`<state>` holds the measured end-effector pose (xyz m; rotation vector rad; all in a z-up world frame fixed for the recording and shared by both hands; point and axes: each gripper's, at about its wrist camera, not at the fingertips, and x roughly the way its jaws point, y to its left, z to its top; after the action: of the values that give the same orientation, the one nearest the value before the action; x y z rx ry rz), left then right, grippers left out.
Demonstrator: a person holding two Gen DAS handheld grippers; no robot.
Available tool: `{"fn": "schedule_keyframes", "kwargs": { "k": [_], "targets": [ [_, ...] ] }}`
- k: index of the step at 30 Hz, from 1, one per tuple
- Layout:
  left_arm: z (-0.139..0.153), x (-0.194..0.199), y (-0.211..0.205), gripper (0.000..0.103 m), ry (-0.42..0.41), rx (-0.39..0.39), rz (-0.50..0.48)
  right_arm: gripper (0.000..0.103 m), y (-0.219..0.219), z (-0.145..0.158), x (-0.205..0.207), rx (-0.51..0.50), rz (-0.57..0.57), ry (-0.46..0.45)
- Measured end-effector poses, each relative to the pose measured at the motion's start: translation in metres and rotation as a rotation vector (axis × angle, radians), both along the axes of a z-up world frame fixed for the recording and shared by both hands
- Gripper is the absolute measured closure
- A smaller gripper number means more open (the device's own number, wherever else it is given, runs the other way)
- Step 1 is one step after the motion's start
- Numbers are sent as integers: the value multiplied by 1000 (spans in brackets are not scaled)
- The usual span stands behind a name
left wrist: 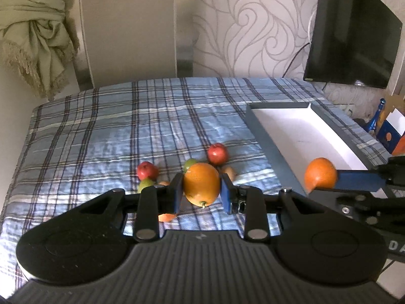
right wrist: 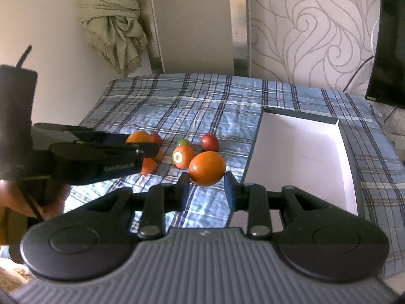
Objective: Organize fruits
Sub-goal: 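Carry both oranges to the white box while the left tool opens, dropping its orange inside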
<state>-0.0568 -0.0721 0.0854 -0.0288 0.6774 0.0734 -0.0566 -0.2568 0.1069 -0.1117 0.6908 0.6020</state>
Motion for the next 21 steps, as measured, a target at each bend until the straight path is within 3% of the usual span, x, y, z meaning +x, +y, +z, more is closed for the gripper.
{"fn": "schedule_keyframes", "kwargs": {
  "k": [8,13,15,21],
  "targets": [
    [-4,1,-12,68,23,-18,-9,71,-18,-1,2,22,-58,4],
    [0,5,-27,68,7,5,-57,72,-32,-2,3,32,-103,3],
    [0,9,-34,68,-1,14,-80,77,-38,-3,4,35,-124,1],
    [-12,21,-41,68,30,35,-106,77,-51,-18,13,14,-192,6]
  ]
}}
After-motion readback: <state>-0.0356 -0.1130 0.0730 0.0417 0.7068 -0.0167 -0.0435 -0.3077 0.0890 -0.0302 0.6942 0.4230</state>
